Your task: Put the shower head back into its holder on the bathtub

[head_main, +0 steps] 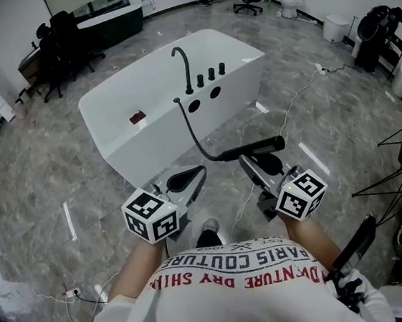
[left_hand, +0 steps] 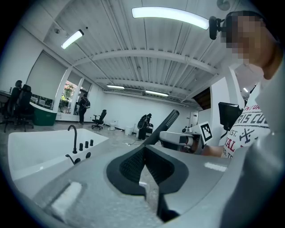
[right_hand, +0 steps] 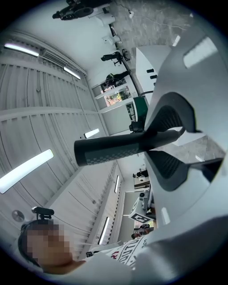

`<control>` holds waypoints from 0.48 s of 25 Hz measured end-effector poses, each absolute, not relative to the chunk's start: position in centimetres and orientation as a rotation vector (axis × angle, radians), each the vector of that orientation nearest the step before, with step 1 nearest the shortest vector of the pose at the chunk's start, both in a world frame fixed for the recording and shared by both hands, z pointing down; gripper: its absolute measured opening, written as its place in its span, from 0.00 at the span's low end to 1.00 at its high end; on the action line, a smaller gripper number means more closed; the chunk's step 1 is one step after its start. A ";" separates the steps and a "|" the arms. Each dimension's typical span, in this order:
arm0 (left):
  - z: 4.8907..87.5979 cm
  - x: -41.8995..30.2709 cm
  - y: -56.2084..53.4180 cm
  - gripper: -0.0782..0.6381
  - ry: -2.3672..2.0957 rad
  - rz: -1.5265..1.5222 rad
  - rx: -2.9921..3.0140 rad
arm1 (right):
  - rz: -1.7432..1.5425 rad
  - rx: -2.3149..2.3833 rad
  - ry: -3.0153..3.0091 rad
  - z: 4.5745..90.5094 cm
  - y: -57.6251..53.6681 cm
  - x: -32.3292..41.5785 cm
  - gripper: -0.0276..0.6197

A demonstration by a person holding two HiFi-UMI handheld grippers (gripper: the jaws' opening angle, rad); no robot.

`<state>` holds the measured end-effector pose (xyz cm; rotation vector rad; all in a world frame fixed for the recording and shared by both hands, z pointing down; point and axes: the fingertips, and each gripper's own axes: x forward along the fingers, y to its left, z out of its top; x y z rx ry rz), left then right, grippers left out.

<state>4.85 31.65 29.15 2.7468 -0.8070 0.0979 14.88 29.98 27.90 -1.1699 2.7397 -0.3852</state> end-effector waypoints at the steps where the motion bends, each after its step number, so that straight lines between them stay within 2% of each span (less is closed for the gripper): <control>1: 29.3 4.7 31.7 0.11 -0.812 0.100 2.741 | -0.386 -1.164 2.736 27.8 30.0 14.8 0.24; 12: 30.2 3.9 32.2 0.11 -0.866 0.176 2.712 | -0.346 -1.151 2.640 26.4 28.8 16.7 0.24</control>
